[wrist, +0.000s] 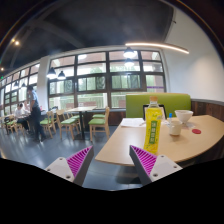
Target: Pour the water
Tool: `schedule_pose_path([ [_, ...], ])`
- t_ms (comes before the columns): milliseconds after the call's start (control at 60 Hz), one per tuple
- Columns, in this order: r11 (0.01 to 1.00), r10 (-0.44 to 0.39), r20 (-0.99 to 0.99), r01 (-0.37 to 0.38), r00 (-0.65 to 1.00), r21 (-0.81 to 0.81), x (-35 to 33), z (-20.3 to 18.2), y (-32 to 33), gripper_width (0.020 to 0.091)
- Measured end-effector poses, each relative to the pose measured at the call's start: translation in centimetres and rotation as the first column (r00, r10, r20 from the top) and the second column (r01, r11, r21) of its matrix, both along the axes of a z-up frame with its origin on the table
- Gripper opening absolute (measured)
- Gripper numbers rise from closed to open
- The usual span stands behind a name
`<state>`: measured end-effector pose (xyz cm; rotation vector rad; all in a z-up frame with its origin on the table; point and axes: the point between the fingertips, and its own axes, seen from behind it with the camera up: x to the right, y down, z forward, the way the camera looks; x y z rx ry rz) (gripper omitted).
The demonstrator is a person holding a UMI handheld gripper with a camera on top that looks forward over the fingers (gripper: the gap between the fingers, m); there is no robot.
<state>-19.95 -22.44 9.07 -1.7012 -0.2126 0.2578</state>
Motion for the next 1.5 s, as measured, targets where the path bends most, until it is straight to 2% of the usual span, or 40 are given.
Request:
schedule_pose_path([
  [167,0.998,-0.046,0.084,0.050,0.995,-0.043,4.2,0.1,1.7,0.0813],
  [300,0.986,-0.136,0.144,0.147,0.980,-0.073,9.4,0.8,4.8,0.0819],
  [383,0.974,-0.180,0.146,0.197,0.973,-0.112,11.5,-0.2,7.5,0.0818],
  [550,0.956,-0.227,0.126,0.246,0.966,-0.159,12.4,-1.2,13.2,0.0816],
  [683,0.951,-0.266,0.135,0.283,0.954,-0.121,12.1,-1.0,18.3,0.0807],
  [750,0.951,-0.279,0.171,0.296,0.945,-0.087,12.4,-1.5,20.2,0.0410],
  [783,0.953,-0.282,0.156,0.295,0.947,-0.067,12.2,-1.4,20.8,0.0404],
  [817,0.956,-0.280,0.164,0.291,0.946,-0.047,12.2,-1.5,21.3,0.0339],
  [850,0.959,-0.274,0.165,0.282,0.947,-0.028,12.7,-1.5,22.0,0.0341],
  [867,0.960,-0.272,0.167,0.279,0.948,-0.025,12.6,-1.5,22.0,0.0287],
  [917,0.961,-0.272,0.169,0.277,0.947,-0.008,12.8,-1.2,22.4,0.0288],
  [933,0.961,-0.273,0.172,0.276,0.947,0.002,12.9,-1.4,22.7,0.0266],
  [1083,0.965,-0.262,0.148,0.264,0.954,0.008,13.7,-1.1,24.4,0.0266],
  [1200,0.977,-0.212,-0.046,0.210,0.976,-0.046,12.9,0.2,26.4,0.0266],
  [1300,0.988,-0.152,-0.374,0.138,0.915,-0.063,14.0,2.6,29.5,0.0265],
  [1333,0.990,-0.141,-0.505,0.120,0.851,-0.074,13.7,4.7,28.9,0.0263],
  [1383,0.995,-0.100,-0.694,0.071,0.713,-0.071,14.8,5.5,31.0,0.0265],
  [1450,0.996,-0.087,-0.891,0.020,0.446,-0.088,14.9,7.9,30.7,0.0270],
  [1483,0.997,-0.061,-0.950,-0.023,0.306,-0.071,16.2,7.6,32.8,0.0270],
  [1500,0.997,-0.064,-0.969,-0.036,0.238,-0.075,16.2,8.4,31.4,0.0269],
])
